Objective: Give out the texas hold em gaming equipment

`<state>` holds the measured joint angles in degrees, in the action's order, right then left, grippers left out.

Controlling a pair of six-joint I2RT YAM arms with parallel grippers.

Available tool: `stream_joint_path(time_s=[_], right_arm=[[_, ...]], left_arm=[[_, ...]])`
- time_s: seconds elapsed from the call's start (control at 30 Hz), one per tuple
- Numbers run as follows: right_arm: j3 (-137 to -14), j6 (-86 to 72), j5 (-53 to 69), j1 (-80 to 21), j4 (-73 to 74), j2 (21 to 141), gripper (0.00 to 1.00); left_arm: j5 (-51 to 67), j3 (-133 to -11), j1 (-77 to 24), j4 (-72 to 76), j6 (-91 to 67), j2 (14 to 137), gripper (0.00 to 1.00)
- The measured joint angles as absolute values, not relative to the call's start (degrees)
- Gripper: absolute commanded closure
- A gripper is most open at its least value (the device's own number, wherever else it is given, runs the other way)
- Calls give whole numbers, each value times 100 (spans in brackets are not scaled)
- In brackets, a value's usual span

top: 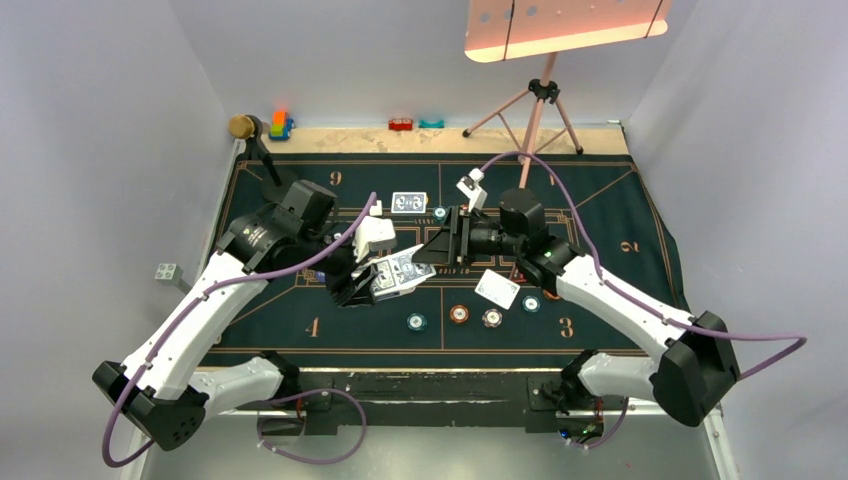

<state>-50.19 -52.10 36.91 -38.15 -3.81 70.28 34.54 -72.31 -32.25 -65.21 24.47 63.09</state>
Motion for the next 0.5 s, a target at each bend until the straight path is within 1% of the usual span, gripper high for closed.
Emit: stream_joint_path(time_s=[0.1,0.13,0.23,0.33,0.43,0.5], right_arm=[[-4967,-5203,3704,-3712,-349,6923,45],[-4958,-5199,3701,-3688,-344,6904,44],[-4950,-5172,3706,-3636,-333,6893,29],[-4954,-5153,3708,-3636,-331,6901,21],[-5017,-5142,3704,-3732,-336,6945,21],[-5103,-5140,3706,-3837,-351,7017,25]], left_arm=[[3459,-7231,-3225,-6521,2445,6309,100],[3463,-7231,-3225,-6521,2445,6309,100],[3489,-7231,-3225,-6521,2445,6309,100],[3498,-7231,-3225,-6521,2440,6309,100],[3500,-7231,-3225,-6521,2434,6309,100],[3498,-7234,-3225,-6521,2434,6309,100]])
